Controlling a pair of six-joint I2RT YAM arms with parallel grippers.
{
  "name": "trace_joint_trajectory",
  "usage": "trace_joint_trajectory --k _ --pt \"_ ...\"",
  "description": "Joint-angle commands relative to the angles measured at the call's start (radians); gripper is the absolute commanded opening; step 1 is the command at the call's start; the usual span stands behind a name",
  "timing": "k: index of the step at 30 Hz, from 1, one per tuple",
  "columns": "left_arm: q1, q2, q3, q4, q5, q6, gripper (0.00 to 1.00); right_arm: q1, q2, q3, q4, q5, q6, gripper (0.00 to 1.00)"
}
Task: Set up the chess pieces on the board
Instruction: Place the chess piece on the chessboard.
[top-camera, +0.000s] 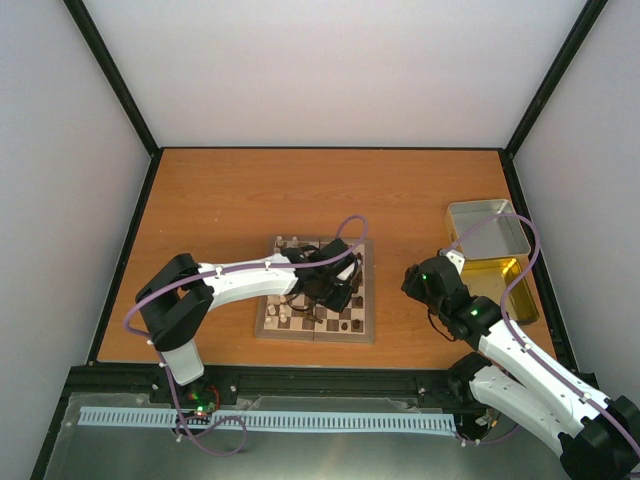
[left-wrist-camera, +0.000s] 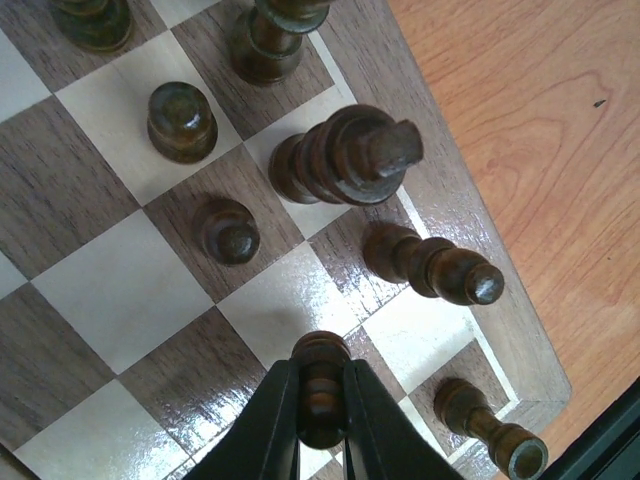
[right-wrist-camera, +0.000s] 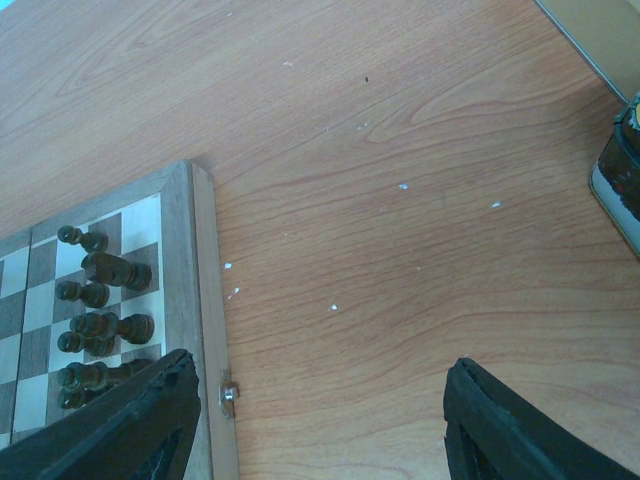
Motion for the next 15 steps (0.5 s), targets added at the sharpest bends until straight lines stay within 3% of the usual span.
trace_joint_trajectory --k 1,8,15 --pt "-0.008 0.023 0.029 0.028 0.016 0.011 0.07 -0.007 -0.01 -0.006 -0.003 0.028 0.001 0.67" --pt "-0.008 0.039 0.034 0.012 -0.021 0.002 0.08 -0.007 -0.01 -0.006 -0.002 0.026 -0.001 0.67" --pt "-0.008 0.043 0.043 0.006 -0.032 0.003 0.19 -0.007 -0.01 -0.006 -0.007 0.019 0.003 0.67"
